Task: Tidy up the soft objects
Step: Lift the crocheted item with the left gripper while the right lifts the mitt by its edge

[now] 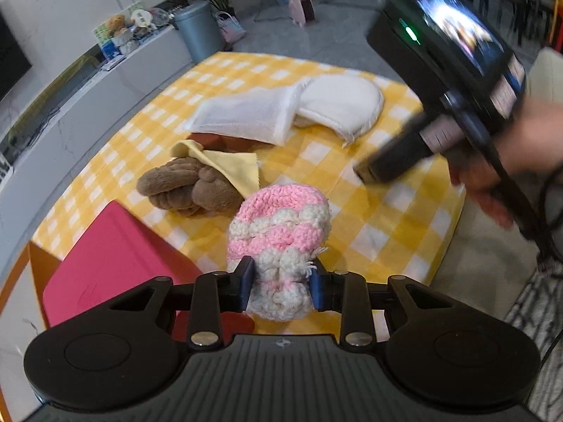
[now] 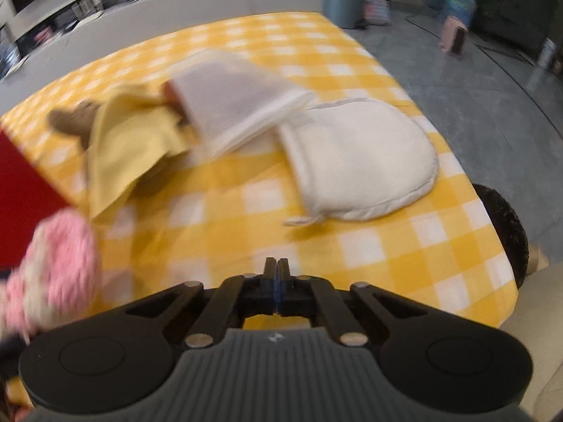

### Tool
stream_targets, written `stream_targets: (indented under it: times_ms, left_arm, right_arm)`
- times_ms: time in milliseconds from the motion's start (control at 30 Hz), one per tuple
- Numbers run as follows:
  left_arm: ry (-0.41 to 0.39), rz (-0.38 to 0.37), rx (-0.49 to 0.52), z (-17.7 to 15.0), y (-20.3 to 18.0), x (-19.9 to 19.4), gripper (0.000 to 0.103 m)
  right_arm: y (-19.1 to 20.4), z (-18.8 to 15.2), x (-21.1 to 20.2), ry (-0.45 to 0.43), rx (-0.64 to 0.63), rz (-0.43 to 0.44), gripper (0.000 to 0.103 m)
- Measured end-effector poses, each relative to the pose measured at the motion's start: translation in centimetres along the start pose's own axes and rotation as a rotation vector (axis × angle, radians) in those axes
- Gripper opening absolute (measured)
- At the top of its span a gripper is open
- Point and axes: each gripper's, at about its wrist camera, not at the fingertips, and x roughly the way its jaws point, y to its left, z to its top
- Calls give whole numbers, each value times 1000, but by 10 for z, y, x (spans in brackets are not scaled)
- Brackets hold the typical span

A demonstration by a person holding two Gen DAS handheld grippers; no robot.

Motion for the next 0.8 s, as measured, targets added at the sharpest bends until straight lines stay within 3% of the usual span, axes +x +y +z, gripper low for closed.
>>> stream_targets:
  times_ms: [200,267,300,367,433,600,700,800]
  left_arm:
    - [-121,-47,-190,-12,23,-39,36]
    - [-152,-71,-246,-19,33,-47,36]
    - [-162,-85,-274,-22,38,-48,36]
    - [-176,-114,-319,-29,46,-50,35]
    - [-184,-136,-349,-34,50,-49,35]
    - [-207,-161,-382,-43,52,-41,35]
    - [-220,-166,-425,-48,56,-40,35]
    - [-237,-166,-432,-52,56,-43,35]
  right_arm:
    - [15,-7,-35,-5,-105,62,0]
    - [16,-8,-48,-29,-108,82,8]
    - [15,-8,-53,-51,-101,84,16]
    - [8,-5,-60,-107,-46,70,73]
    - [-3,1,-62,-188,28,38,94]
    - [-29,9,-39,-236,180,-10,99]
    - [-42,10,-16,-196,276,-35,99]
    - [-41,13,3,-171,279,-63,100]
